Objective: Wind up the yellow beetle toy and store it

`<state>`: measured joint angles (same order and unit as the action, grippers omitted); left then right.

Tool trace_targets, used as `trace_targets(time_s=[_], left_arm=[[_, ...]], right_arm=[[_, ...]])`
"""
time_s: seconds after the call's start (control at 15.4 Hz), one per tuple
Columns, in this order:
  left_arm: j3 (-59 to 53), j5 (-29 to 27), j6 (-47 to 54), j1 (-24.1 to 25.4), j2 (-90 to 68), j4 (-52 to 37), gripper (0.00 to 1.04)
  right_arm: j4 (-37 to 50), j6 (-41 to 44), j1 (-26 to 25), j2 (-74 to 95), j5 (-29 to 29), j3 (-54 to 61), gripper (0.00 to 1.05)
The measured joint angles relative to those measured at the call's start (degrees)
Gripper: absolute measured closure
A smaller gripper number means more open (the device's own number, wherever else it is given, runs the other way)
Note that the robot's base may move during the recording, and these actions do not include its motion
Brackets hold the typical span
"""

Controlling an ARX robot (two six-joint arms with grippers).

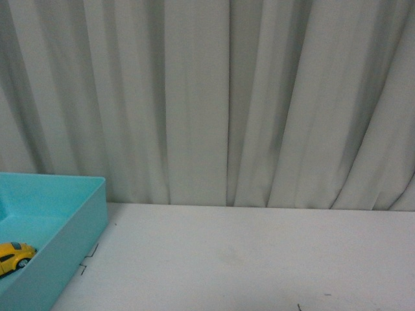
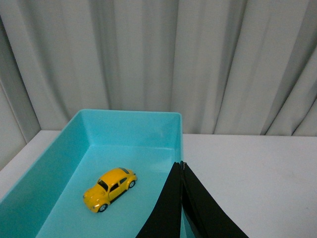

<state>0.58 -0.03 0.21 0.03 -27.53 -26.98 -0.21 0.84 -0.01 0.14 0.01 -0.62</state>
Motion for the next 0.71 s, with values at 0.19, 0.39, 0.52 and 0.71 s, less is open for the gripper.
trace_targets(time_s=[0.19, 0.39, 0.52, 0.71], left_arm=[[0.0, 0.0, 0.0, 0.0, 4.46, 3.87, 1.03], [0.0, 0.0, 0.0, 0.0, 8.28, 7.65, 1.03], [0.0, 0.0, 0.0, 0.0, 10.49, 9.88, 1.03], [0.0, 0.0, 0.0, 0.0, 13.53, 12.92, 1.03]], right_arm=[[0.0, -0.02, 0.0, 0.0, 0.0, 0.0, 0.06], [0.0, -0.02, 0.0, 0.0, 0.0, 0.0, 0.06], [0.0, -0.02, 0.0, 0.0, 0.0, 0.0, 0.06], [0.0, -0.02, 0.0, 0.02, 0.0, 0.0, 0.06]])
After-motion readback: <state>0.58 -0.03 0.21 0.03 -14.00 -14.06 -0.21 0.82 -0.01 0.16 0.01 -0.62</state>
